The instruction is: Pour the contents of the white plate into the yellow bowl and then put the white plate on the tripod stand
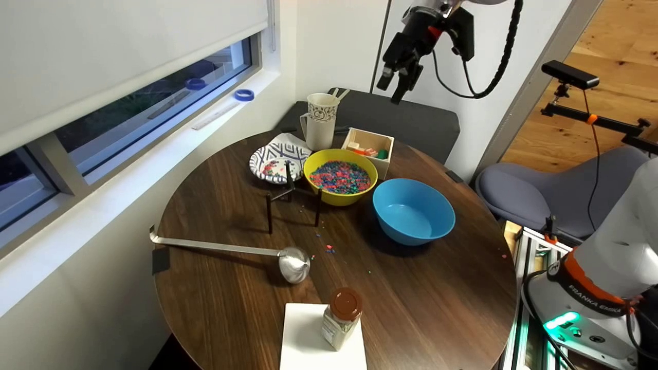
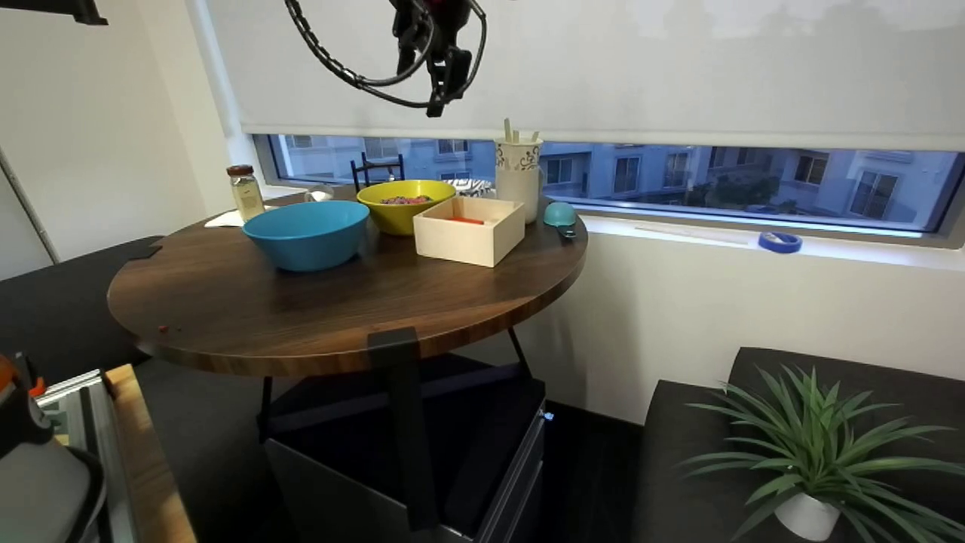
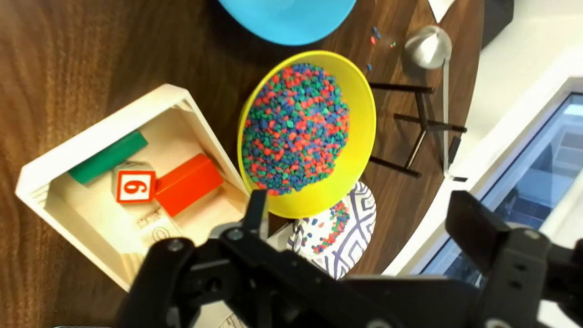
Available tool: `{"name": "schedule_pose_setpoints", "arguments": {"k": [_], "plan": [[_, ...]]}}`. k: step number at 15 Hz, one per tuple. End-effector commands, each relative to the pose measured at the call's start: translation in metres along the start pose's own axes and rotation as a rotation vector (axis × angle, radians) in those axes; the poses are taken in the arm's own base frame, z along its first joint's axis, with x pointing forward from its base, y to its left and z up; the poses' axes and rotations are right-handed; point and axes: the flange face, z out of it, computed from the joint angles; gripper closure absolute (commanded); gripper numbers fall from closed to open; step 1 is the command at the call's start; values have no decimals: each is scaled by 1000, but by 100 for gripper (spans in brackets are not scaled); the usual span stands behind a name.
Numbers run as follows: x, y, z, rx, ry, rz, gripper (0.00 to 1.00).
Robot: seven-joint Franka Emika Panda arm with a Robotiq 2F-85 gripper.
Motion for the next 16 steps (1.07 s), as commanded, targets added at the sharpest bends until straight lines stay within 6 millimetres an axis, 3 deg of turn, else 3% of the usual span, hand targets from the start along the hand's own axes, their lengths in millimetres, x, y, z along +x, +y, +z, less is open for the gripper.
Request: {"name": "schedule_pose_setpoints", "arguments": {"k": [1,5,11,12,13,16], "plan": [[42,-8,37,27,41,61,0],[74,-18,81,-20,83,53,0],[102,-10,137,-43,123,13,0],[105,-7,144,-60,134,-5,0],[95,-12,132,-68,114,12,0],[101,-7,145,-77,117,3,0]]}}
